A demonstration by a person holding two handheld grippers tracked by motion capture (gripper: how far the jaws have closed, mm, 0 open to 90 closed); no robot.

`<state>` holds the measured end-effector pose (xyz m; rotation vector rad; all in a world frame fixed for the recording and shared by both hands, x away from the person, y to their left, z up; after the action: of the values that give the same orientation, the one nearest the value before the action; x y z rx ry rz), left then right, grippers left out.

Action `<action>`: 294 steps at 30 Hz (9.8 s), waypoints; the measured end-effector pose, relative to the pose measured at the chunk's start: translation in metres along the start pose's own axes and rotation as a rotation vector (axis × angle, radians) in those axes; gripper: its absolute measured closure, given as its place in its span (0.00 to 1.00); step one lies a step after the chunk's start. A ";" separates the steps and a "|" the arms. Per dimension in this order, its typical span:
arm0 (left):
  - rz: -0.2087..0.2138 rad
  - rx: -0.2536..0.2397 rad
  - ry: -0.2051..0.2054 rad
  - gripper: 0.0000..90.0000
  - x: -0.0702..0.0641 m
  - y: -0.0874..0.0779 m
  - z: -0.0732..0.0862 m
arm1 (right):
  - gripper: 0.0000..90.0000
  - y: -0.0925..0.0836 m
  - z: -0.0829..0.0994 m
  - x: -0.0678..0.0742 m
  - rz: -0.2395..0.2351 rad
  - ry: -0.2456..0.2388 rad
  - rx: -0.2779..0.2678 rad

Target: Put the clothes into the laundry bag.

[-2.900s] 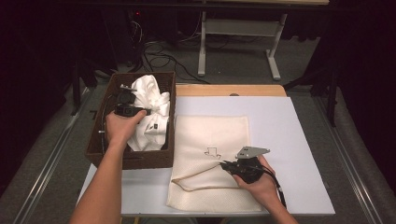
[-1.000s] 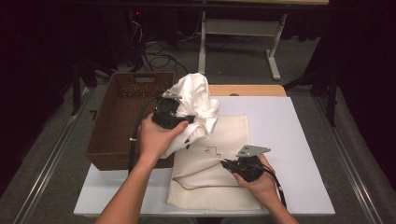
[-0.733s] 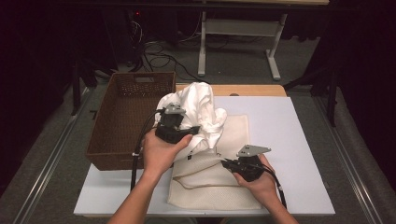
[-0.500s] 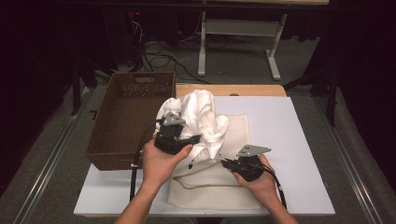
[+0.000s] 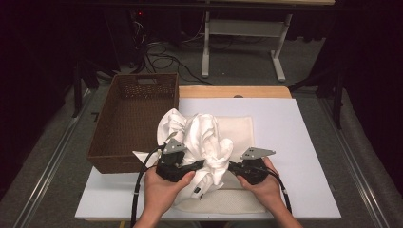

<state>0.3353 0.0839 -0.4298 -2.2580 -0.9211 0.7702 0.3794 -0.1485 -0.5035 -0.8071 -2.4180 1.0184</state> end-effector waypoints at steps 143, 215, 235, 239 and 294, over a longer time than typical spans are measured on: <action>0.182 0.082 0.079 0.54 -0.040 0.059 0.030 | 0.98 -0.025 -0.006 -0.007 -0.003 0.075 -0.117; 0.139 0.149 0.133 0.89 -0.042 0.095 0.010 | 0.98 -0.037 -0.012 0.000 -0.016 0.085 -0.171; 0.050 0.029 0.092 0.52 -0.034 0.075 0.000 | 0.98 -0.038 -0.013 0.005 -0.046 0.062 -0.166; 0.046 -0.004 0.099 0.37 -0.030 0.055 -0.002 | 0.98 -0.037 -0.013 0.004 -0.040 0.062 -0.163; 0.050 0.098 0.117 0.95 -0.033 0.093 0.002 | 0.98 -0.043 -0.017 0.008 -0.055 0.062 -0.193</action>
<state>0.3530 0.0044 -0.4852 -2.2218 -0.7590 0.6814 0.3677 -0.1591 -0.4595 -0.8183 -2.4972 0.7361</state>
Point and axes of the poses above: each handheld gripper's, and its own axes: y roughly forward along the jaws, z roughly out of its underside, x roughly to its left, the point moved 3 cm from there along y, roughly forward along the jaws, and after that the axes turned 9 degrees about x, right-handed, at the moved point
